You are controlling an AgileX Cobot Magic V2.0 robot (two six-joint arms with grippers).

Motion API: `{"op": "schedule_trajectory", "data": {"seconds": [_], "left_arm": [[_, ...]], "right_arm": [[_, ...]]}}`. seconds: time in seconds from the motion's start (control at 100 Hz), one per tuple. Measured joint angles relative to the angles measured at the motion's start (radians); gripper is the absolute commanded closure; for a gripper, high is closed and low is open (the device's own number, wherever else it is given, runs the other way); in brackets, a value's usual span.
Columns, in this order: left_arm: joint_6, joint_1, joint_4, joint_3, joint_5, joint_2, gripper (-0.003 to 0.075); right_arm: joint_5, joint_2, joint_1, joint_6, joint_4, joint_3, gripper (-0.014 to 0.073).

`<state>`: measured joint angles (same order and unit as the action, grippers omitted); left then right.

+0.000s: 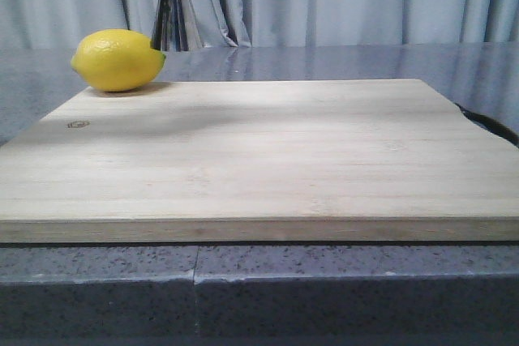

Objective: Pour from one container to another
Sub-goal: 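Tip the beaker upright and pull it back from the jigger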

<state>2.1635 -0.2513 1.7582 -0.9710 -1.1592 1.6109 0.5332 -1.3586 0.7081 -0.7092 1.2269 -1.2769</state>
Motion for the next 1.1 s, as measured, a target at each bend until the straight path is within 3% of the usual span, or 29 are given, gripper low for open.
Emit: {"op": "schedule_trajectory", "data": {"seconds": [0.55, 0.87, 1.1], "left_arm": [[0.000, 0.000, 0.000, 0.000, 0.000, 0.000, 0.0492], [0.000, 0.000, 0.000, 0.000, 0.000, 0.000, 0.0492], [0.000, 0.000, 0.000, 0.000, 0.000, 0.000, 0.0492]], "right_arm": [[-0.251, 0.172, -0.430, -0.012, -0.393, 0.318, 0.0292], [-0.268, 0.172, -0.446, -0.016, -0.513, 0.366, 0.0292], [-0.237, 0.172, -0.377, -0.016, -0.542, 0.366, 0.0292]]}}
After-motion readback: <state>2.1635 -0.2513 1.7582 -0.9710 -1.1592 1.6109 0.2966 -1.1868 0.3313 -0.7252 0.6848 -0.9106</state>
